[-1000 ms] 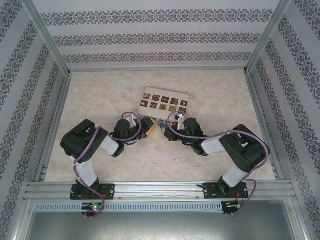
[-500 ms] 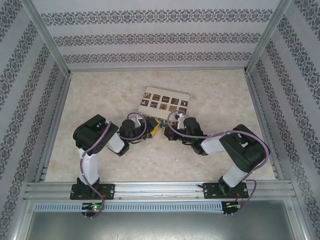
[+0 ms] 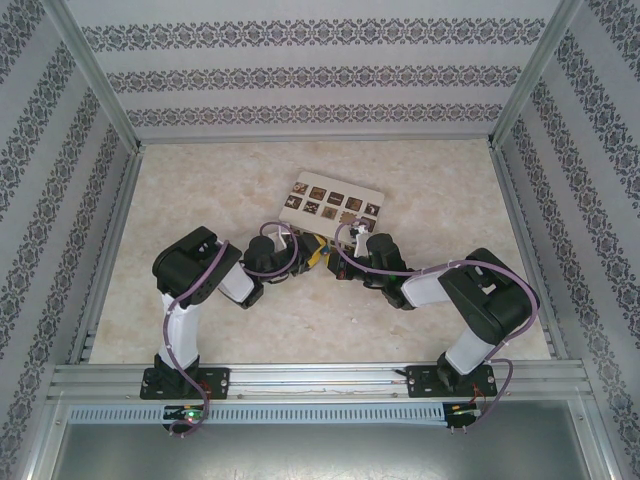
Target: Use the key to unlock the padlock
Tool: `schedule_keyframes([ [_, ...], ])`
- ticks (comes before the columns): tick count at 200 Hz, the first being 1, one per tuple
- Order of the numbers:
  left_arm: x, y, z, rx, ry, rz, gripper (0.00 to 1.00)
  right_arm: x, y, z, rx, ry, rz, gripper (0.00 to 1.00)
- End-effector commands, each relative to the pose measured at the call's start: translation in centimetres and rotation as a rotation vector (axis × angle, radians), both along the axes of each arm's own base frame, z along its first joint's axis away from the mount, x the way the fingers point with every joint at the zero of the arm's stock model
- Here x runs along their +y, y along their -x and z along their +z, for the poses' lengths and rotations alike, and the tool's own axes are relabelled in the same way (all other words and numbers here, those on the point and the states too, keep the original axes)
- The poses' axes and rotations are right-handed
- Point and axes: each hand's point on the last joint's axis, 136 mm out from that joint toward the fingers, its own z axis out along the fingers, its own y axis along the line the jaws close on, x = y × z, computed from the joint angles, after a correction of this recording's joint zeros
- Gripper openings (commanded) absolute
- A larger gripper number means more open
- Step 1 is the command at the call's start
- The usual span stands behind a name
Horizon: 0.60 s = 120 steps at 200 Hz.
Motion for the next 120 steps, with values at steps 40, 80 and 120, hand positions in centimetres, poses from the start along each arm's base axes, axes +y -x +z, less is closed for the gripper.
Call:
schedule_keyframes([
  [40,-0.9,-0.2,1.3,-0.052,0.027,-0.011,0.23,1.4,-0.5,2.7,-0.050,-0.077,0.038,0.00],
  [80,-1.0,-0.1,1.6,-0.046,0.002,-0.018,0.12,0.6,-0.6,2.8,-0.054,-0.074,0.016,0.07],
  [120,-0.9,-0.1,2.6,-0.039,-0.034,-0.020,0.09,-1.2,-0.2,3.0,-0.086,-0.047,-0.019,0.21],
])
